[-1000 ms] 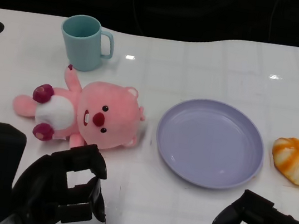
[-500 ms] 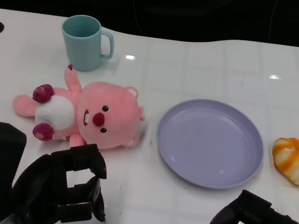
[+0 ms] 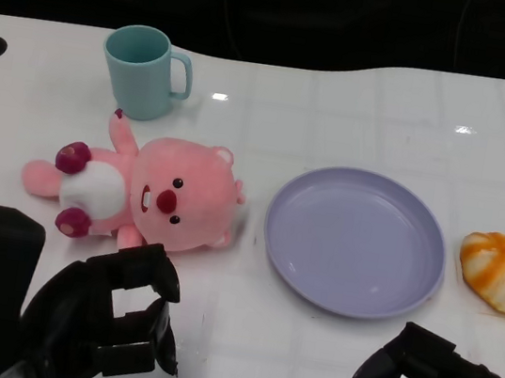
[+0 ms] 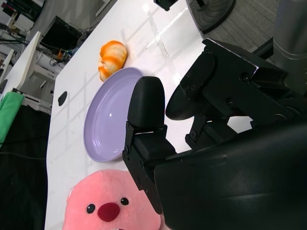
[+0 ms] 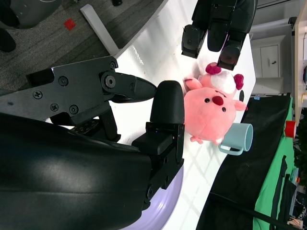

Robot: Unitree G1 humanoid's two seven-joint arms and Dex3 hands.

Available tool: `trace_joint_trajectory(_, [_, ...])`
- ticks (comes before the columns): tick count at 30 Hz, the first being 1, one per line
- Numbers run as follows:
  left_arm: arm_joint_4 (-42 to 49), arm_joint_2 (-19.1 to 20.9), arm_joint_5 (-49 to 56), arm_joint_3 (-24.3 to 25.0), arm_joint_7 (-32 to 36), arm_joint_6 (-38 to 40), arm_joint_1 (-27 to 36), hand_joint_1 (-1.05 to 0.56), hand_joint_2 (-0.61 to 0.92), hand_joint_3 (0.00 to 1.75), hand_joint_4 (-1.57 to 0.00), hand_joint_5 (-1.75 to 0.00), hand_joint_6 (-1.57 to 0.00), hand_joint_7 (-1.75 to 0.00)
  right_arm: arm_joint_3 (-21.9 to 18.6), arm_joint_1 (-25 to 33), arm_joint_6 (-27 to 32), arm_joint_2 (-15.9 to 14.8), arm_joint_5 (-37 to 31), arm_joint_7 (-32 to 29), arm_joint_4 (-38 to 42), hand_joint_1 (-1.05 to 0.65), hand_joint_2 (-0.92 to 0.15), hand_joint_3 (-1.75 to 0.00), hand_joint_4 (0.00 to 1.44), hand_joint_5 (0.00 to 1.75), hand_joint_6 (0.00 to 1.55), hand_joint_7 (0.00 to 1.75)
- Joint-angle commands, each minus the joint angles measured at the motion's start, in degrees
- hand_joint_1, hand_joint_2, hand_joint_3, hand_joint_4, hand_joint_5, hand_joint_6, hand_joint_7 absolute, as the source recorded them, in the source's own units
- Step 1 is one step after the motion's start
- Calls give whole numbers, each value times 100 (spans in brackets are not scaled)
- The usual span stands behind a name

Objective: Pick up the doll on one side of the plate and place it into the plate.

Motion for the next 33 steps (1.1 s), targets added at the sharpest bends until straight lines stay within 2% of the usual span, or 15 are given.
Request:
trace_joint_trajectory(1, [-15, 62, 53, 97, -32, -164, 14, -8, 50, 139, -84, -174, -76, -163, -19, -5, 54, -53, 12, -27, -67, -28, -92, -51, 66, 175, 47, 166])
trace_joint_trajectory(6, [-29, 26, 5, 177, -93, -429, 59, -9, 51, 133, -82, -160, -78, -141, 37, -12, 158, -49, -22, -71, -149, -28, -92, -52, 67, 175, 47, 167])
trace_joint_trajectory(9, [-93, -27, -97, 268, -116, -531, 67, -16, 46, 130, -74, -154, -71, -128, 59, 0, 169, -69, -44, -82, -191, -27, -92, -52, 67, 175, 47, 167])
trace_joint_trajectory(13, [-281, -137, -244, 389, 23, -481, 67, -22, 45, 117, -63, -149, -62, -102, 46, 17, 164, -68, 40, -35, -220, -27, -92, -52, 67, 175, 47, 167])
trace_joint_trajectory(16, [-448, -96, -159, 414, 69, -531, 31, -26, 52, 98, -53, -142, -58, -83, 28, 33, 207, -69, 107, -17, -257, -27, -92, -53, 67, 175, 46, 168])
trace_joint_trajectory(19, [-615, -20, 89, 387, 128, -721, 3, -30, 71, 64, -49, -125, -59, -63, 35, 50, 174, -97, 60, -20, -269, -27, -92, -53, 68, 175, 47, 169])
trace_joint_trajectory(21, [-663, 213, 586, 216, 30, -1149, 4, -34, 83, 41, -47, -115, -61, -50, 40, 63, 177, -97, 53, -21, -285, -28, -92, -53, 68, 175, 47, 169])
trace_joint_trajectory(24, [-574, 568, 1295, 17, -132, -1844, -33, -40, 91, 22, -36, -105, -53, -37, 50, 66, 185, -91, 47, -32, -304, -29, -92, -53, 67, 175, 46, 169])
trace_joint_trajectory(29, [-298, 1092, 2049, -56, -352, -2544, -257, -53, 92, 15, -24, -89, -42, -23, 55, 55, 239, -77, 28, -68, -338, -29, -92, -52, 67, 175, 46, 169])
trace_joint_trajectory(33, [-173, 1435, 2513, -83, -486, -2842, -473, -56, 92, 11, -14, -84, -39, -19, 54, 46, 240, -78, 39, -67, -333, -28, -92, -52, 67, 175, 46, 168])
